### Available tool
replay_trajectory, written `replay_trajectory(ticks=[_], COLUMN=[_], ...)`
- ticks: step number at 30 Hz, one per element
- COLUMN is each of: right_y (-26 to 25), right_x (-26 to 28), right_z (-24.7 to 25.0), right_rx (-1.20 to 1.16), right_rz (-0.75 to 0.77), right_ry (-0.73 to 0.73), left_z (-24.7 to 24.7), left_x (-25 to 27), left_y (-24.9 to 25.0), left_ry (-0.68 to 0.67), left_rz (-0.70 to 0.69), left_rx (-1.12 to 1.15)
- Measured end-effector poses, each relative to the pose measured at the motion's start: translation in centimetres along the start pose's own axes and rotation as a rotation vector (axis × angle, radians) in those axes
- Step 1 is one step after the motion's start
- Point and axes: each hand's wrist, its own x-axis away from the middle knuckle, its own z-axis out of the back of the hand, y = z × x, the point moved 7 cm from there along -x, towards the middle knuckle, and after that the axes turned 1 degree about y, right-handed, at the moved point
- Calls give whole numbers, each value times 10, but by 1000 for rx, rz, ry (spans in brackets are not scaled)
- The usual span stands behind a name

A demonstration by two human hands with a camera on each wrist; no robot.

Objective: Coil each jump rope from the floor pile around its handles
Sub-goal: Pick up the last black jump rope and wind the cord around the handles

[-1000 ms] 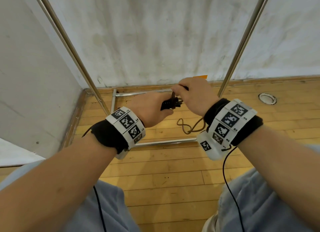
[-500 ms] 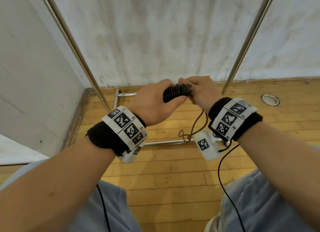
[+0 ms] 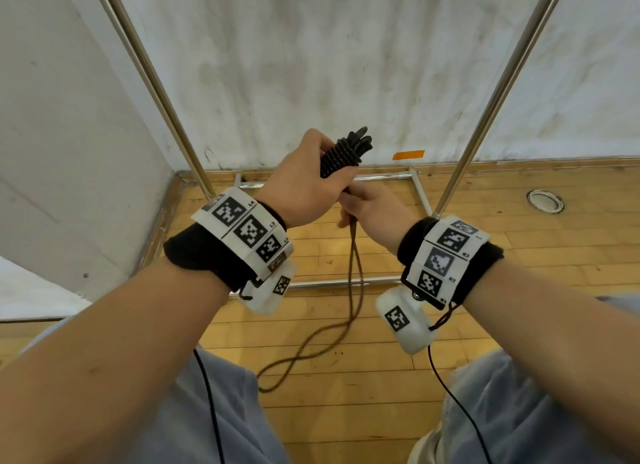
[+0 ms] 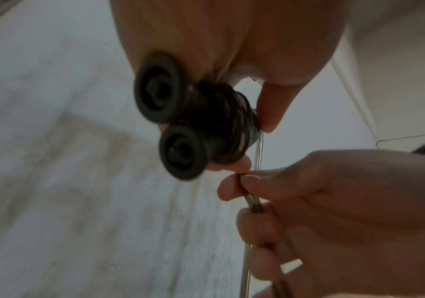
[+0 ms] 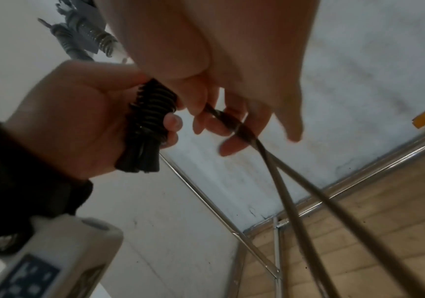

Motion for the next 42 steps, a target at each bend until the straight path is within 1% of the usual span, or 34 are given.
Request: replay_trajectory(ticks=[2, 3, 5, 7, 10, 13, 18, 21, 24, 27, 29, 31, 33, 39, 42], right_y=[3, 4, 3, 0, -3, -4, -6, -14, -20, -22, -20, -16, -15, -13, -12], right_x=[1, 1, 1, 2, 6, 9, 11, 10, 10, 8, 6, 3, 0, -1, -3], right_z=[-3, -3, -1, 1, -2, -3, -1, 9, 22, 35, 45, 54, 58, 60, 57], right_rx=[-129, -111, 54, 230, 392, 539, 748, 826, 844, 789, 664, 446, 274, -11, -123], right_rz=[-29, -35, -19, 35, 62, 74, 142, 234, 314, 335, 304, 247, 230, 211, 185], right_ry=[-31, -25, 15, 33, -10, -39, -63, 2, 74, 144, 166, 180, 191, 157, 137], left_z=[5, 10, 15, 15, 14, 9, -5, -16, -28, -36, -38, -36, -34, -19, -14], left_x=[-3, -4, -6, -6, -5, -6, -5, -2, 1, 6, 11, 15, 18, 21, 22], left_y=[-7, -10, -18, -25, -33, -39, -46, -44, -37, -28, -20, -11, -4, 7, 13], left_ry=[-21, -13, 13, 27, 63, 23, -116, -180, -241, -306, -329, -299, -260, -153, -138], left_rz=[20, 28, 37, 40, 24, -11, 7, 6, -55, -137, -195, -232, -245, -232, -234], left_rx=[4, -10, -80, -196, -438, -636, -658, -640, -628, -583, -548, -482, -392, -159, -77])
